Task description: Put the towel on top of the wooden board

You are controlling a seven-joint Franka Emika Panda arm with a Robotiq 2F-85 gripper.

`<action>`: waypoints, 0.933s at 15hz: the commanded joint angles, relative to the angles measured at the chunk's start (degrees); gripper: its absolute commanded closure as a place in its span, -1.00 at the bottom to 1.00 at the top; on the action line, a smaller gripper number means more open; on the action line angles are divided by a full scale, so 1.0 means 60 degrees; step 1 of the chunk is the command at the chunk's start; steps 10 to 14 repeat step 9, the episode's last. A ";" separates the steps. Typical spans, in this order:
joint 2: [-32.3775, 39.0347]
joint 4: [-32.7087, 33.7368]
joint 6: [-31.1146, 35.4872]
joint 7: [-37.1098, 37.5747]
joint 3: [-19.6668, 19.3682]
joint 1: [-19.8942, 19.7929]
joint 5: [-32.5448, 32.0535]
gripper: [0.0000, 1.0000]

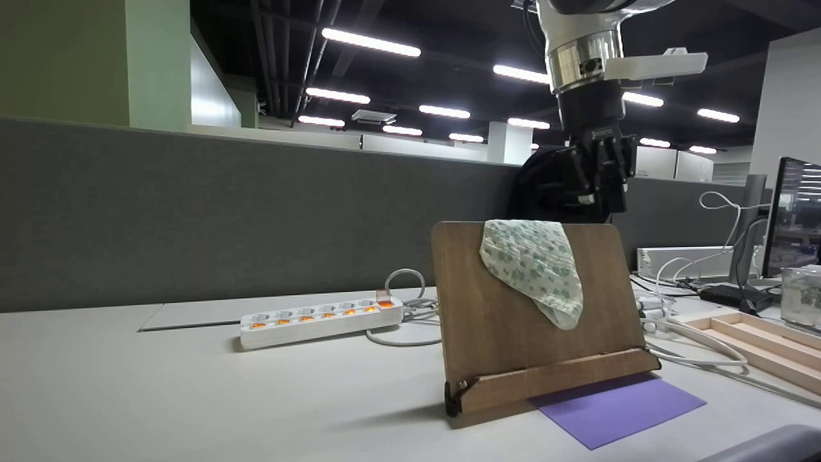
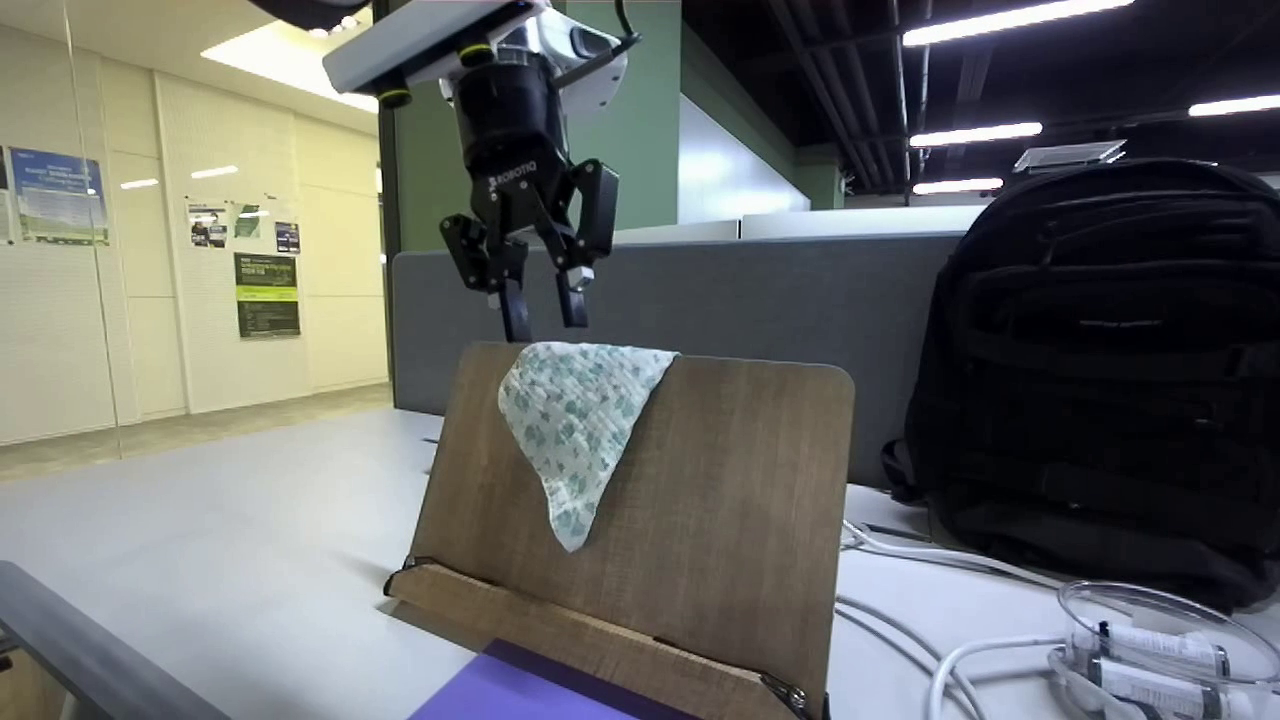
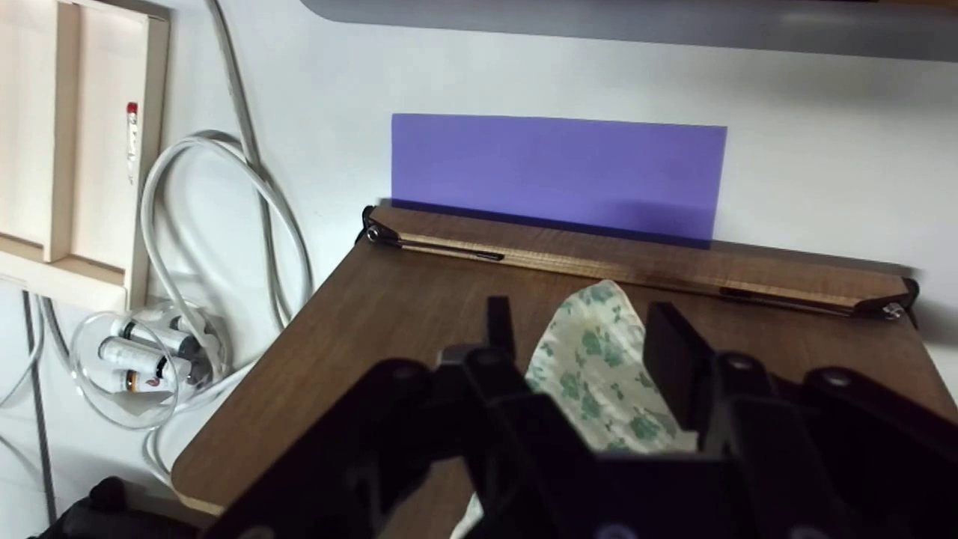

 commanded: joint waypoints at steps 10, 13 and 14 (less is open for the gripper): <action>-0.0382 0.1119 0.1517 -0.0637 0.0462 0.1537 0.2615 -1.00; -0.0382 0.1119 0.1517 -0.0637 0.0462 0.1537 0.2615 -1.00; -0.0382 0.1119 0.1517 -0.0637 0.0462 0.1537 0.2615 -1.00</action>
